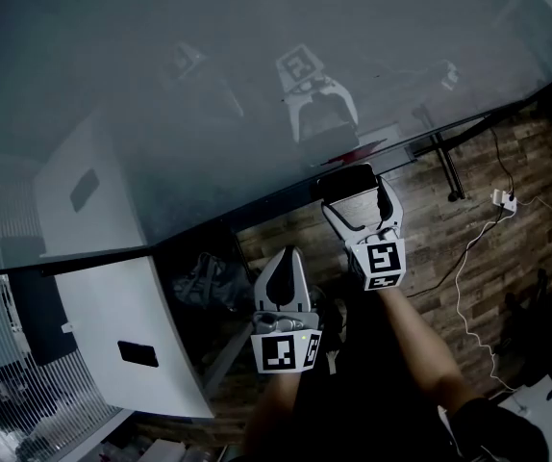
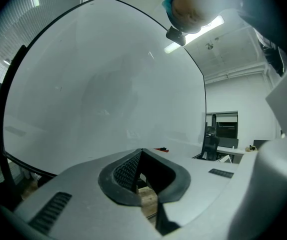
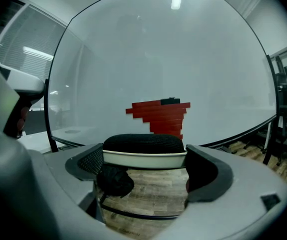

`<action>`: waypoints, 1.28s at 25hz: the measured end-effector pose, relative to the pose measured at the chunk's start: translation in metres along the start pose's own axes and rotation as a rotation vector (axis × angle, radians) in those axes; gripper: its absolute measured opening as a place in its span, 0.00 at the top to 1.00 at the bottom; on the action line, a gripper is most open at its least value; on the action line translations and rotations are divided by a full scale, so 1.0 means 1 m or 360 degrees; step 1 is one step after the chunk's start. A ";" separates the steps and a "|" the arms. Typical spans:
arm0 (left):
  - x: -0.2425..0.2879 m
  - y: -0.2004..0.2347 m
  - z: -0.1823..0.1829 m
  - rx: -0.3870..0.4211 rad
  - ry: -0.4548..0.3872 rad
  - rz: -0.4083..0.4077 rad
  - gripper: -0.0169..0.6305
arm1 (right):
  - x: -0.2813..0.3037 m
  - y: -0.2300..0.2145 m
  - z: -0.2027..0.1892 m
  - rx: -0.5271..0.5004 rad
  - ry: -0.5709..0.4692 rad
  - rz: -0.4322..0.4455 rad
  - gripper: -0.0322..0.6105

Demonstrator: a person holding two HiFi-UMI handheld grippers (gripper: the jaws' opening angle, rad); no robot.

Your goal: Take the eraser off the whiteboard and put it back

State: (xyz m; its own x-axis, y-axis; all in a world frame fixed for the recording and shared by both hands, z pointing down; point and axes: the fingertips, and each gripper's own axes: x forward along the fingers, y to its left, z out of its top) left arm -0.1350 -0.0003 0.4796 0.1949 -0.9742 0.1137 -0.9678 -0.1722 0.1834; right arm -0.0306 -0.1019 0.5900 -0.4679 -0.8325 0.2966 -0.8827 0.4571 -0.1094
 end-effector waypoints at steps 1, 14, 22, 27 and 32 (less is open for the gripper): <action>-0.001 0.000 0.001 -0.0001 0.0000 -0.0001 0.97 | -0.001 0.000 0.001 0.0001 0.0001 -0.0001 0.14; -0.013 -0.005 0.022 0.0008 -0.0008 -0.0013 0.97 | -0.019 0.006 0.016 -0.0001 -0.0021 -0.0010 0.14; -0.016 -0.011 0.036 0.0018 -0.0012 -0.0031 0.97 | -0.032 0.010 0.030 -0.0004 -0.0032 -0.0005 0.14; -0.015 -0.013 0.048 0.0025 -0.0023 -0.0043 0.97 | -0.037 0.012 0.042 -0.0007 -0.0044 -0.0006 0.14; -0.012 -0.014 0.058 0.0035 -0.0046 -0.0045 0.97 | -0.040 0.012 0.053 -0.0024 -0.0057 0.0007 0.14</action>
State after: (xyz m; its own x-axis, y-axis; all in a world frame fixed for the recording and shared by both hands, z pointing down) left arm -0.1334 0.0054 0.4186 0.2179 -0.9727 0.0804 -0.9653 -0.2026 0.1647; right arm -0.0253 -0.0797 0.5269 -0.4731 -0.8411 0.2622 -0.8800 0.4651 -0.0960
